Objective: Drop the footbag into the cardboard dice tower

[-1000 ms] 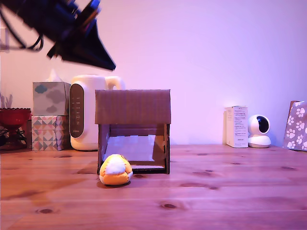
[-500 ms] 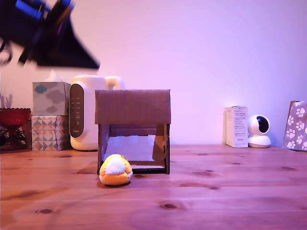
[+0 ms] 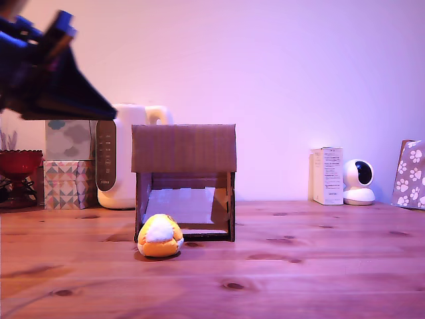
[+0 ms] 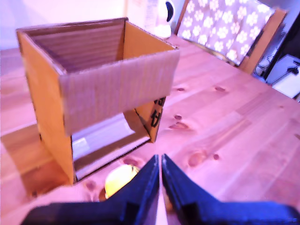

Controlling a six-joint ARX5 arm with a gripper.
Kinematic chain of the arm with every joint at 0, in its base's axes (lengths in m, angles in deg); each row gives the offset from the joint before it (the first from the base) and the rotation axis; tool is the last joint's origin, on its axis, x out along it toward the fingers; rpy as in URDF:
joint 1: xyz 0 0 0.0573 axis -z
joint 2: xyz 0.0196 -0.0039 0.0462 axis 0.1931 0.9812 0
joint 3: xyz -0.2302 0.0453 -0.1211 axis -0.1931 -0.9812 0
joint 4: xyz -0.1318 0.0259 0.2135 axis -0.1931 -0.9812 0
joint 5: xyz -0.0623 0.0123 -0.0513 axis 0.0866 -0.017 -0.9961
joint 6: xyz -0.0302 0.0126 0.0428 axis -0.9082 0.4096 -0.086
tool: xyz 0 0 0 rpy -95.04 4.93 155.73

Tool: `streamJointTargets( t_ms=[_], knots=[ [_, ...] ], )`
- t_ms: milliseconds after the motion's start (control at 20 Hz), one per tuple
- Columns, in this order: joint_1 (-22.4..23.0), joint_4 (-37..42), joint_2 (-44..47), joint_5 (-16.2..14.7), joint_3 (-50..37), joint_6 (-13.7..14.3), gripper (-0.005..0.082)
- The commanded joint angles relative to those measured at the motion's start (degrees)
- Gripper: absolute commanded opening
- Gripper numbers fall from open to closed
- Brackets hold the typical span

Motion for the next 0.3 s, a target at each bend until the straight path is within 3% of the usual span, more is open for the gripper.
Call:
streamJointTargets(
  t_ms=[0,250],
  knots=[
    [0.1,-0.4,-2.2,0.5,-2.4,-0.5,-0.0024],
    [0.1,-6.4,-9.3,1.6,-3.3,-2.0,-0.0024]
  ],
)
